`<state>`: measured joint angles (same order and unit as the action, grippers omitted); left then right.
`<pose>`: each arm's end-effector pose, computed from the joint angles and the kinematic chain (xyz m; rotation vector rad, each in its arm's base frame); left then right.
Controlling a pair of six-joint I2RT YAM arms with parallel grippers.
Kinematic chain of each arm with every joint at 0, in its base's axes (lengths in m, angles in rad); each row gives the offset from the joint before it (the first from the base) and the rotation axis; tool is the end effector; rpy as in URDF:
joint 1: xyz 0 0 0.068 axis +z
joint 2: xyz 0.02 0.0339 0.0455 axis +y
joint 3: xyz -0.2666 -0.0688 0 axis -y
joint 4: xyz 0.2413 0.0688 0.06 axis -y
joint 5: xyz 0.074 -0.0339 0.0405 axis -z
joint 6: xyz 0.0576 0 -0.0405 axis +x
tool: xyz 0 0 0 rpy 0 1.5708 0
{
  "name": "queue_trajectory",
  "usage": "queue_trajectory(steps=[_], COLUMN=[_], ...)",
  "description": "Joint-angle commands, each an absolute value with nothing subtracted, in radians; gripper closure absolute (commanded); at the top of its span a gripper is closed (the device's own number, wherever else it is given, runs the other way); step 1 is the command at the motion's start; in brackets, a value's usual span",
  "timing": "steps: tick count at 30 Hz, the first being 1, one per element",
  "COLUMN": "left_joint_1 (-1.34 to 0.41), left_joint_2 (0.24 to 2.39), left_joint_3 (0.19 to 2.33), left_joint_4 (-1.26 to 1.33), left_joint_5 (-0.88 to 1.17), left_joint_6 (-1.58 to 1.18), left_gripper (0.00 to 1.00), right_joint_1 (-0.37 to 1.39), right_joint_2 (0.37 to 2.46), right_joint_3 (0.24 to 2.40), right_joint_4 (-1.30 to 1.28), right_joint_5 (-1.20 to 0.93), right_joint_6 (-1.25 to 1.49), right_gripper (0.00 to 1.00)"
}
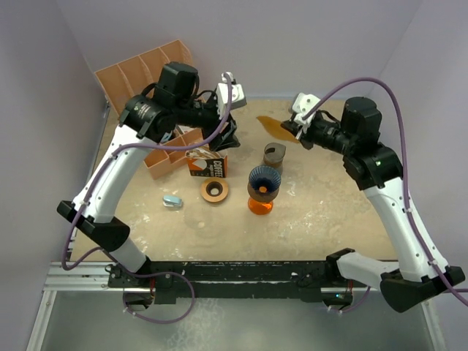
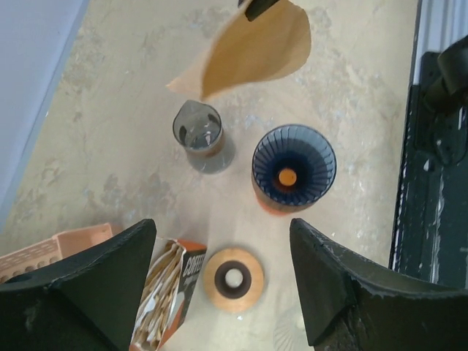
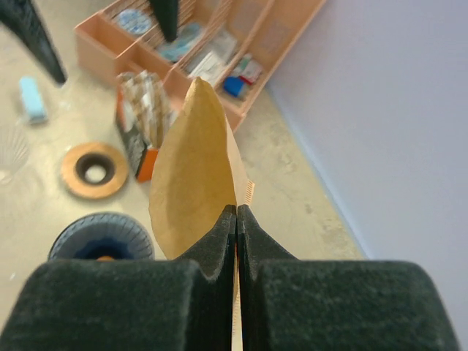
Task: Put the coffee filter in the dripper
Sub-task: Place the coffee filter in the coffee dripper.
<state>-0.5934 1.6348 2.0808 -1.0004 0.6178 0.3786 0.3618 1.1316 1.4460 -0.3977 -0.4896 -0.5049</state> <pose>0.2563 -0.2131 0.4741 1.2949 1.6619 -0.7820 0.2167 0.1110 0.4761 -1.0122 1.3063 0.2954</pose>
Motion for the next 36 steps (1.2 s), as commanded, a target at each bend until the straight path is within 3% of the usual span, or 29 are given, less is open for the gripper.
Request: queue_trajectory(steps=[1, 14, 36], left_joint_1=[-0.586, -0.583, -0.584], left_joint_2=[1.589, 1.601, 1.581], left_joint_3=[2.092, 2.024, 1.966], left_joint_4=[-1.117, -1.181, -1.192], left_joint_5=[0.585, 0.513, 0.442], left_joint_6=[0.581, 0.748, 0.828], left_gripper=[0.28, 0.29, 0.30], right_joint_1=[0.367, 0.370, 0.392], right_joint_2=[1.151, 1.253, 1.172], right_joint_3=[1.440, 1.401, 1.372], right_joint_4=[-0.576, -0.690, -0.798], right_joint_5=[-0.630, -0.700, -0.754], right_joint_6=[-0.662, -0.768, -0.787], right_gripper=[1.00, 1.00, 1.00])
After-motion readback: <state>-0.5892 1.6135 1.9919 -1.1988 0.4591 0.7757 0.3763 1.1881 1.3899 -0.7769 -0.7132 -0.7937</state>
